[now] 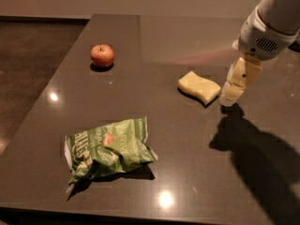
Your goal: Move sponge near apple
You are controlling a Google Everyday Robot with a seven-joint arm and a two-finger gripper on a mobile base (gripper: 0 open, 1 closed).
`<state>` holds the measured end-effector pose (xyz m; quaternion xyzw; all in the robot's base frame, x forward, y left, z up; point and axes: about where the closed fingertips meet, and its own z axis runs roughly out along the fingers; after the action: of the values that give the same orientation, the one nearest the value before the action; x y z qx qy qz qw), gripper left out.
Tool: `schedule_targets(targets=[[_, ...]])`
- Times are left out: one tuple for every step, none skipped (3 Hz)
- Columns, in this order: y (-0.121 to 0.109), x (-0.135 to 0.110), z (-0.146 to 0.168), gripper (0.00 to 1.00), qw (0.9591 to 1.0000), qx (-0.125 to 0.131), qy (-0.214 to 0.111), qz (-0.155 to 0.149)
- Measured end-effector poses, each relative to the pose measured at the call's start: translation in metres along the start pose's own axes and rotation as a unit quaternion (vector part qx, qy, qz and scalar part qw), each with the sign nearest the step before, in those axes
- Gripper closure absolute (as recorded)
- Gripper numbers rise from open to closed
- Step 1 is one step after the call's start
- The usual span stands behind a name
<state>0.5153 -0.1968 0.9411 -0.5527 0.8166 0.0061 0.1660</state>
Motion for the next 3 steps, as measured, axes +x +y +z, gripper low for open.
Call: schedule_targets(targets=[[-0.017, -0.007, 0.023, 0.0, 0.9999, -0.001, -0.01, 0.013], [-0.032, -0.01, 0.045, 0.0, 0.9997, -0.002, -0.013, 0.02], [-0.042, -0.01, 0.068, 0.0, 0.9995, -0.009, -0.012, 0.026]])
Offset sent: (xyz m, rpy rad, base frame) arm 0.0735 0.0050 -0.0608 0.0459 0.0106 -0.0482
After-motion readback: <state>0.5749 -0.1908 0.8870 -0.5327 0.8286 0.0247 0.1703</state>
